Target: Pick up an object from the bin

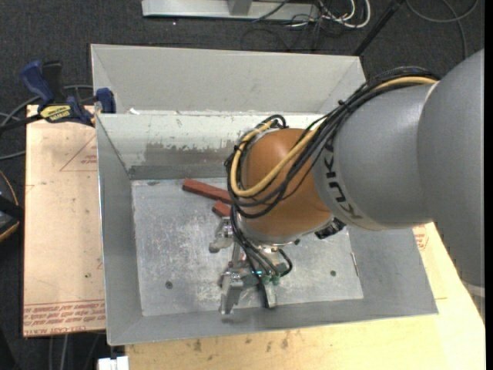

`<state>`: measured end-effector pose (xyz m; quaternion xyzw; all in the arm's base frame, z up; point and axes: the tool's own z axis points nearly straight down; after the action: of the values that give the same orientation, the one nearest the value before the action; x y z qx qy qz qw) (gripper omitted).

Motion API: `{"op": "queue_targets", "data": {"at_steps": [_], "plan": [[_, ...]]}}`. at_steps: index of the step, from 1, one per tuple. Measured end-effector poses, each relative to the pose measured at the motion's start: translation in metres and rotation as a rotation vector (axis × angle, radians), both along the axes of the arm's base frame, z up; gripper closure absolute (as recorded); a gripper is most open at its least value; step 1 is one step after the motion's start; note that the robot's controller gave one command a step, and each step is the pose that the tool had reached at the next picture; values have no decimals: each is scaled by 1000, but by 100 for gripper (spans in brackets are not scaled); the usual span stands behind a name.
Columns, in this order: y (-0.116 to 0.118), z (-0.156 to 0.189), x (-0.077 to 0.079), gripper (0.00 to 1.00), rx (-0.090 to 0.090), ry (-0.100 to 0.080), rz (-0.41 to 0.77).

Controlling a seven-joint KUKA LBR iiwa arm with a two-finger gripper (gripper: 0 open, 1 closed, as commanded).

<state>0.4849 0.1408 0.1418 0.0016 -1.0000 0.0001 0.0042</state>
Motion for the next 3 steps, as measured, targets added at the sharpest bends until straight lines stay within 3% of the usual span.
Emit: {"op": "queue_targets", "data": {"at_steps": [1, 2, 3], "plan": [[-1, 4, 2, 0, 1, -7, -3], [-35, -43, 33, 0, 4, -16, -29], [-62, -67, 34, 100, 5, -26, -96]]}}
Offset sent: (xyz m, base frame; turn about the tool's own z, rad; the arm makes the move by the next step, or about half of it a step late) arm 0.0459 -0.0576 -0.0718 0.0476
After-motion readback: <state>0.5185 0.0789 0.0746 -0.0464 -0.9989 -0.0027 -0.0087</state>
